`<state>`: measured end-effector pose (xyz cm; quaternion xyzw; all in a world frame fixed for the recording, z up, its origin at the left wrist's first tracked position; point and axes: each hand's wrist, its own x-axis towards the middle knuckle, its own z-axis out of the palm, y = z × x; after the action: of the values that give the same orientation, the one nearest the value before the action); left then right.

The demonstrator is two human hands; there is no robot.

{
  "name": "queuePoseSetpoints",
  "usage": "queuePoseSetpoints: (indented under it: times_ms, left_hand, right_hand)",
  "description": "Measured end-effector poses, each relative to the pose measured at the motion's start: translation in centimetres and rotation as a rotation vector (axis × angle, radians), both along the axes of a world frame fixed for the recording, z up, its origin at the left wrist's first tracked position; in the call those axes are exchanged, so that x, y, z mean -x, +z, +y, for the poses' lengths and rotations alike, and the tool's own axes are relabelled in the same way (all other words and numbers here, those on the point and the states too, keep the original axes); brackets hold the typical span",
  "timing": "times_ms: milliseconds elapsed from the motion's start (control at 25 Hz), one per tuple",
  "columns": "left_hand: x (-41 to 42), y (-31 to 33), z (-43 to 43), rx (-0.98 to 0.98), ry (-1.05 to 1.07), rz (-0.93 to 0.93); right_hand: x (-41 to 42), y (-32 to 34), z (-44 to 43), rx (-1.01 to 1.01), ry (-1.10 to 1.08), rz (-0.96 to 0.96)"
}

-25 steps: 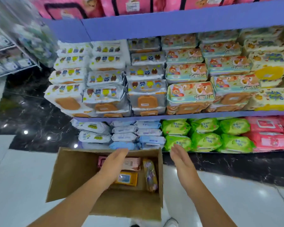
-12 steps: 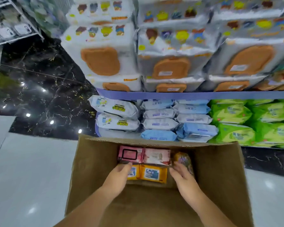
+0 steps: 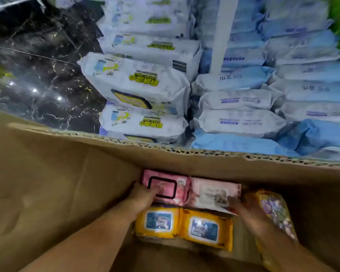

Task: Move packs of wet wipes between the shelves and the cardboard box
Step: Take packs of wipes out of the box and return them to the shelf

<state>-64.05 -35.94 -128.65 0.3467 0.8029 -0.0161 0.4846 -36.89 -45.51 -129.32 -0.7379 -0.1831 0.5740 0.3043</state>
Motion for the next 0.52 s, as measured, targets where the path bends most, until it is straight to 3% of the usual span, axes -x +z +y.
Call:
queuePoseSetpoints:
  times_ms: [200,360,520]
  left_hand:
    - [-1.4,-4.9,-1.2,-0.053,-0.161,0.174]
    - [0.2,-5.6,-3.0,-0.173,-0.215,0.010]
    - [0.3,-4.9,-2.6,-0.152,-0.236,-0.073]
  right_hand:
    - [-1.0,-6.6,0.1,0.009,-0.106,0.050]
    - [-1.5,-8.3,-0.5,0.039,-0.114,0.060]
    - [-2.6,-7.7,-0.7,0.074,-0.089,0.094]
